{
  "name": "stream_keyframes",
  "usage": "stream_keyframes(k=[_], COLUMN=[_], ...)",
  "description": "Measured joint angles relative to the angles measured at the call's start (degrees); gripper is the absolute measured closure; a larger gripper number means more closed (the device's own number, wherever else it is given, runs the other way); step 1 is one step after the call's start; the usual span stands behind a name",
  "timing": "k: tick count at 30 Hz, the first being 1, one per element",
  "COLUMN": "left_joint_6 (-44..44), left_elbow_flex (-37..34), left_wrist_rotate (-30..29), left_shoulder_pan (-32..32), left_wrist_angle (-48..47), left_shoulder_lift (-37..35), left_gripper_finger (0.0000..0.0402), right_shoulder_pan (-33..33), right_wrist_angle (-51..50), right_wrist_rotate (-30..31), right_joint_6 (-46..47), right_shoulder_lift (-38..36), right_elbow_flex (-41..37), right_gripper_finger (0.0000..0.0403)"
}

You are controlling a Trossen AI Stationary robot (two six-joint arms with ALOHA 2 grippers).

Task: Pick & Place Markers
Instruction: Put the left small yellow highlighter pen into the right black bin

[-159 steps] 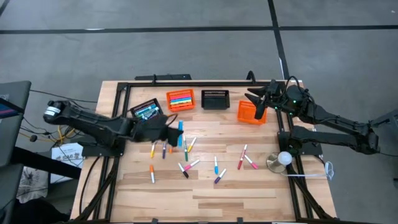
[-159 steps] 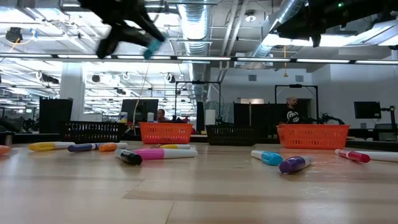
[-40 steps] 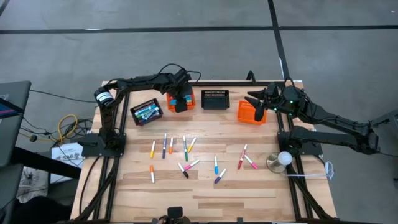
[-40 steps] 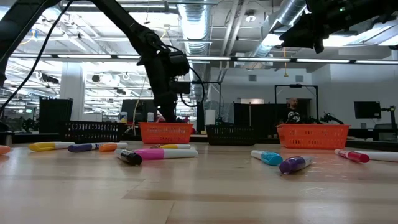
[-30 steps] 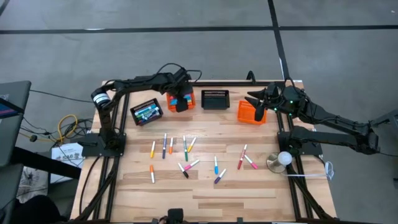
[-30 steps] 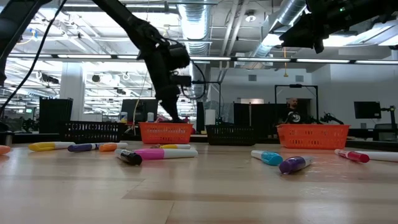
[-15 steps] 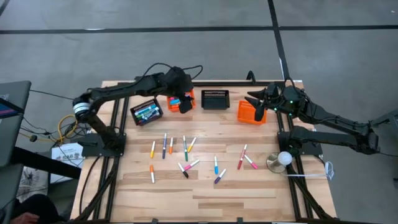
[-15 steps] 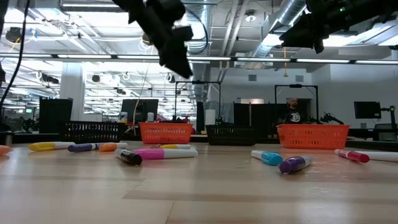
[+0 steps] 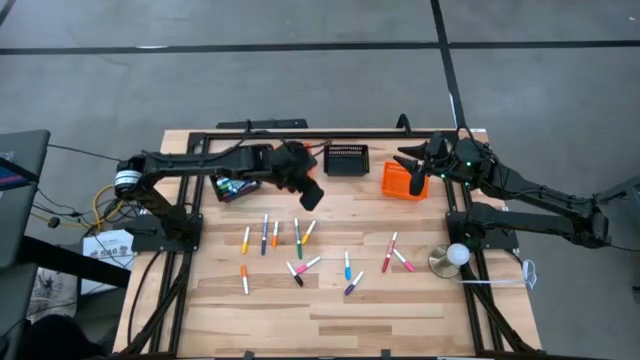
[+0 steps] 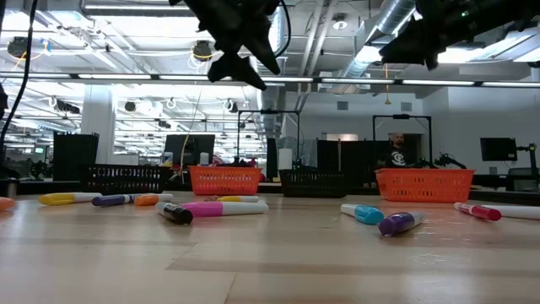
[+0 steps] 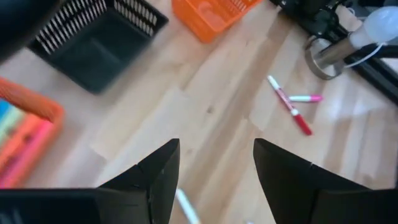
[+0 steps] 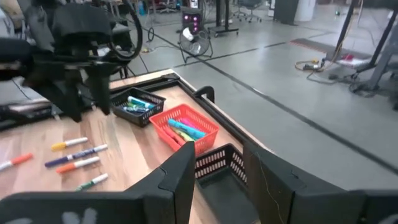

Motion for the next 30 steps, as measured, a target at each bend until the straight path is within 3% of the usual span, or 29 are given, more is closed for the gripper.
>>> stream_keyframes(k=[17,30], left_joint_6=[-29.3,-48.8], left_elbow_flex=[-0.4,-16.4], left_wrist_rotate=[-0.1,1.0], left_shoulder_pan=[-4.2,-10.2], left_wrist_angle=[-18.5,-19.6], left_shoulder_lift=[0.0,-2.5], left_gripper_finger=[0.0198,0.0198], right_shoulder_pan=[0.0,0.0], right_wrist_angle=[0.0,0.0], right_wrist_rotate=[0.0,0.0], right_joint_6=[-3.1,-3.1], right_shoulder_lift=[0.0,0.0], right_elbow_flex=[0.0,0.0], right_gripper_finger=[0.0278,0.0278])
